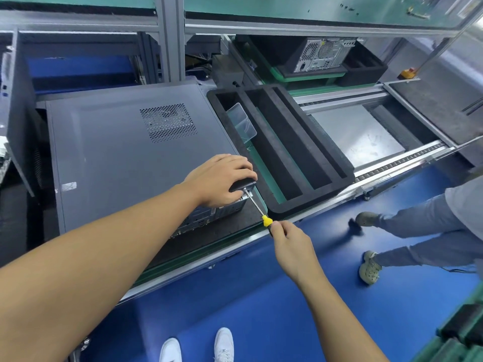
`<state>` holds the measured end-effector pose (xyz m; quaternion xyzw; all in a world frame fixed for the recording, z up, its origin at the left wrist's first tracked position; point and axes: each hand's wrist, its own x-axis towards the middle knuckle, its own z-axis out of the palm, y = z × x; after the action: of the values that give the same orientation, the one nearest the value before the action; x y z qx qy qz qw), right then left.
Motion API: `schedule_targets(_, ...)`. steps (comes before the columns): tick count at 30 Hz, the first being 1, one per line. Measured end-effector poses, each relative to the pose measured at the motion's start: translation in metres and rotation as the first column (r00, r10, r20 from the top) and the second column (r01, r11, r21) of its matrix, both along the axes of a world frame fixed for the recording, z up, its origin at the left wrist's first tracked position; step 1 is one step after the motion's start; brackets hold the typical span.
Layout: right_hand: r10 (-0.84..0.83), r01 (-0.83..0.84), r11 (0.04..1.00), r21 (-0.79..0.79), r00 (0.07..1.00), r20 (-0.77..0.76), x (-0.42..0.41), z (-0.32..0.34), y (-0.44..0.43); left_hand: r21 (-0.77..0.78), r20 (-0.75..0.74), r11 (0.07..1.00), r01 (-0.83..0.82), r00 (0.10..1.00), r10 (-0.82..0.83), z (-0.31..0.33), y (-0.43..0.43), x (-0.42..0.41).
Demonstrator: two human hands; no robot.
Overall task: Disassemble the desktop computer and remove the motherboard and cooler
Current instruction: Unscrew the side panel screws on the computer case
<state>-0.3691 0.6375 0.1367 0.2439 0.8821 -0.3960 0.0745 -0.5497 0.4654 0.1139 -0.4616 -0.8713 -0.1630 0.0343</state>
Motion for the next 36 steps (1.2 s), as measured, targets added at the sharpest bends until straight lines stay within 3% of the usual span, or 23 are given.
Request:
schedule_targets(6,0.028,-0.027,0.999,0.044,1.000,-0.014,0.0007,0.0001,0.0027,0.002,0.004,1.000,0.002,1.000,-0.002,0.0001,-0.0004,0.0000)
schedule_targets(10,0.010,-0.016,0.998,-0.068,0.996,-0.091,0.0011,-0.0026,0.0009,-0.009,0.006,1.000,-0.006,1.000,0.006,-0.0005,-0.0002,-0.0002)
schedule_targets(13,0.050,-0.054,0.998,-0.034,0.993,-0.104,0.0001,-0.0027,0.0011,-0.010,0.011,1.000,-0.007,1.000,0.007,-0.0003,-0.0003,0.0001)
schedule_targets(16,0.017,-0.022,0.996,-0.081,0.998,-0.063,-0.0001,-0.0017,0.0004,0.004,0.010,1.000,-0.004,1.000,0.004,0.0003,-0.0004,0.0005)
schedule_targets(20,0.038,-0.038,0.999,-0.009,0.999,0.014,0.0006,-0.0043,0.0011,-0.001,0.015,1.000,-0.003,1.000,0.003,0.0014,-0.0006,0.0011)
schedule_targets(30,0.033,-0.038,0.999,-0.037,0.990,-0.134,0.0005,-0.0081,-0.0015,-0.010,0.019,1.000,-0.009,1.000,0.009,0.0027,-0.0005,0.0019)
schedule_targets(33,0.007,-0.015,0.996,-0.084,0.995,-0.096,-0.0008,-0.0037,-0.0037,-0.010,0.018,1.000,-0.011,1.000,0.011,0.0029,-0.0007,0.0020)
schedule_targets(36,0.020,-0.021,1.000,-0.014,1.000,-0.022,-0.0005,-0.0025,-0.0033,-0.022,0.023,1.000,-0.011,1.000,0.011,0.0033,-0.0009,0.0020)
